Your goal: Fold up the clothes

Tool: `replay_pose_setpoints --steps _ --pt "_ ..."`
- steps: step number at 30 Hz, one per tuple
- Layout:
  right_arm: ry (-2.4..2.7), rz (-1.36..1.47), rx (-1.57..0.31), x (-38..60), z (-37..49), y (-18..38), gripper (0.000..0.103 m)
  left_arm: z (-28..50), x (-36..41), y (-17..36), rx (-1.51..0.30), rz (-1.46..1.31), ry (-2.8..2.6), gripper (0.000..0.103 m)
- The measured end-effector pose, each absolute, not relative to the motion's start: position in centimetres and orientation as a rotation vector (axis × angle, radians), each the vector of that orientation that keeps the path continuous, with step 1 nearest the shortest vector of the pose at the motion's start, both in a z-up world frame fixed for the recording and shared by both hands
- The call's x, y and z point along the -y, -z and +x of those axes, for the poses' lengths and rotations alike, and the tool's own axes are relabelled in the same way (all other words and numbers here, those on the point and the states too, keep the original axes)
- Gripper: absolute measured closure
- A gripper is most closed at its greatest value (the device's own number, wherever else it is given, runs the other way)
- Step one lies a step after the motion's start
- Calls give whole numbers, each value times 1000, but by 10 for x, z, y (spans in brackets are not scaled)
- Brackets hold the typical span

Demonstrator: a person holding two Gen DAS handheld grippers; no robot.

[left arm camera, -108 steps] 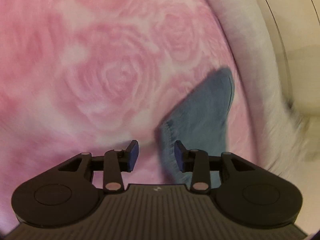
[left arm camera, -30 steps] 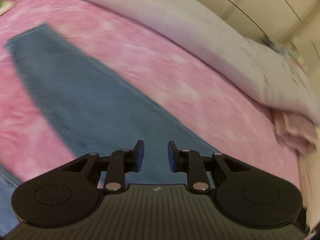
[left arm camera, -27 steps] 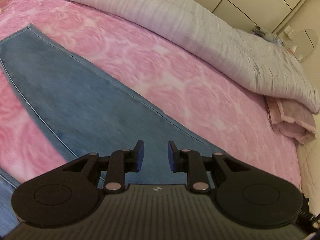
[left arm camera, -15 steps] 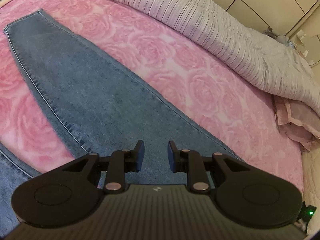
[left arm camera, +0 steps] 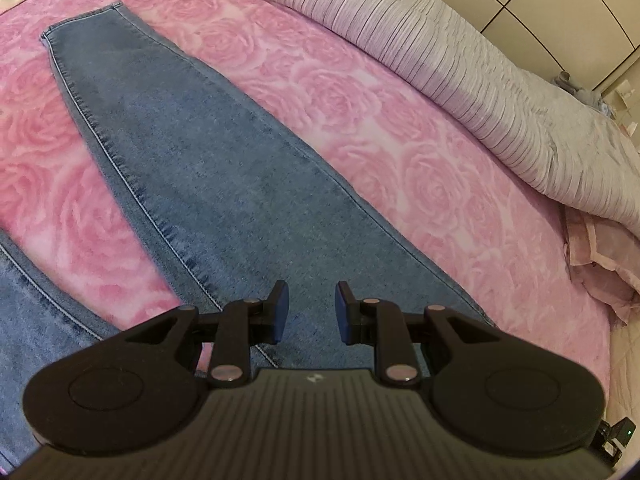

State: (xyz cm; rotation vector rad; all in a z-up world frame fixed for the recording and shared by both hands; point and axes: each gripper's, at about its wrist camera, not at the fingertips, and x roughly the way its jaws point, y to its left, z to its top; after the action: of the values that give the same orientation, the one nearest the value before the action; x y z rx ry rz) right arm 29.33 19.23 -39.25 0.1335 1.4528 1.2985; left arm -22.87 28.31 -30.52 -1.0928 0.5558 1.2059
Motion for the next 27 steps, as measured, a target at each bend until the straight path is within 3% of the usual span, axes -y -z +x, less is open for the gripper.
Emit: replay_pose_setpoints --steps 1,2,5,10,11,13,15,20,22,23,24,25,27 --pt "-1315 92 -1442 -197 289 392 87 -229 -283 306 -557 -1095 -1209 84" --pt "-1329 47 -1428 -201 286 392 100 -228 -283 306 -559 -1097 -1210 84" --pt "-1333 -136 -1260 -204 279 374 101 -227 -283 307 -558 -1088 -1207 84" --pt "-1246 -400 -1159 -212 252 382 99 -224 -282 311 -592 -1073 -1216 84" --pt "-1237 -372 -1184 -210 257 382 94 -225 -281 311 -591 -1076 -1217 84" --pt "-1217 -298 -1246 -203 268 379 74 -229 -280 311 -582 -1085 -1224 84" --pt "-1189 -167 -1323 -187 285 381 46 -233 -280 311 -574 -1091 -1235 84" --pt "-1218 103 -1510 -173 304 410 45 -241 -279 316 -566 -1123 -1255 84" --pt "-1252 151 -1510 -180 303 419 46 -241 -278 317 -567 -1129 -1256 84" --pt "-1260 144 -1507 -188 302 420 52 -241 -277 318 -570 -1128 -1255 84" --pt "-1267 134 -1504 -196 301 422 72 -240 -275 318 -574 -1123 -1254 84" --pt "-1275 93 -1500 -206 297 422 81 -240 -274 318 -577 -1120 -1255 84" --pt "-1331 -7 -1382 -211 286 406 87 -241 -272 316 -578 -1116 -1261 84"
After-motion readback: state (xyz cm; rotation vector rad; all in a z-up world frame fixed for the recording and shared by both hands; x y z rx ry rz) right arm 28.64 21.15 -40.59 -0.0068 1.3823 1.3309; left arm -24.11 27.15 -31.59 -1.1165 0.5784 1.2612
